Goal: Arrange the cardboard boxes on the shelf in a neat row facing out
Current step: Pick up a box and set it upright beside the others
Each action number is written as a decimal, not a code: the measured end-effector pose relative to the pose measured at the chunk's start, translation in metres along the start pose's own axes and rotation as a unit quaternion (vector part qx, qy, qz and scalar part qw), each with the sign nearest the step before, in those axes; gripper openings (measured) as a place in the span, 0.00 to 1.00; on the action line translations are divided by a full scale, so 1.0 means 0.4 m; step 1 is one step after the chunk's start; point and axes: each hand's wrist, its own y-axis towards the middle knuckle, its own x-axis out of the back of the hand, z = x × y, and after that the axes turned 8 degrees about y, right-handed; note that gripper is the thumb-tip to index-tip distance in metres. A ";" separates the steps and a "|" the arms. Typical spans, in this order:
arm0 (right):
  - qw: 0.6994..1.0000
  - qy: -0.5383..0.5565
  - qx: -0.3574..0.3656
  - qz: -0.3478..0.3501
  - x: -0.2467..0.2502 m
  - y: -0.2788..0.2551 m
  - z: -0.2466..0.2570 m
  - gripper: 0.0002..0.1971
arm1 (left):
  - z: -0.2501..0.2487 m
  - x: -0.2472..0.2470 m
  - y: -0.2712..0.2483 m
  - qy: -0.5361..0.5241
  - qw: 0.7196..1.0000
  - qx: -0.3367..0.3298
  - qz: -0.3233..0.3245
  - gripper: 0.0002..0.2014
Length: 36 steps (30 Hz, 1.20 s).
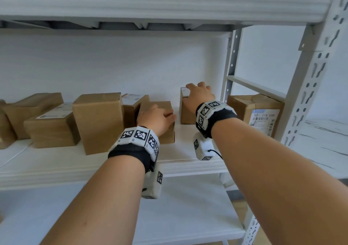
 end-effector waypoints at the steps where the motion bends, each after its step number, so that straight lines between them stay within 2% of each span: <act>1: 1.000 -0.004 -0.008 0.016 -0.008 0.017 -0.001 0.25 | 0.005 0.001 0.007 -0.017 1.000 -0.007 0.005 0.19; 4: 0.998 -0.025 -0.037 0.055 -0.038 0.062 -0.002 0.27 | 0.009 0.002 0.024 -0.061 0.998 -0.025 0.018 0.19; 7: 0.994 -0.038 -0.067 0.077 -0.061 0.086 0.004 0.29 | 0.007 -0.002 0.031 -0.071 0.997 -0.020 0.020 0.26; 10: 0.992 -0.030 -0.079 0.092 -0.082 0.097 0.011 0.27 | 0.010 -0.004 0.036 -0.071 0.997 -0.018 0.027 0.30; 17: 0.995 -0.003 -0.078 0.057 -0.090 0.092 0.010 0.20 | 0.008 0.002 0.033 -0.074 0.996 -0.025 0.030 0.23; 23: 0.997 0.003 -0.052 0.052 -0.059 0.022 0.000 0.18 | -0.005 0.015 0.011 -0.069 0.997 -0.003 0.023 0.17; 27: 0.997 0.014 -0.036 0.062 -0.020 -0.043 -0.010 0.17 | -0.011 0.033 -0.010 -0.036 0.998 0.027 0.043 0.20; 29: 0.997 0.019 -0.033 0.067 0.005 -0.079 -0.014 0.17 | -0.016 0.044 -0.034 -0.036 0.998 0.028 0.030 0.21; 36: 0.995 0.032 -0.027 0.086 0.075 -0.204 -0.002 0.18 | -0.073 0.067 -0.105 -0.146 0.986 0.057 -0.053 0.25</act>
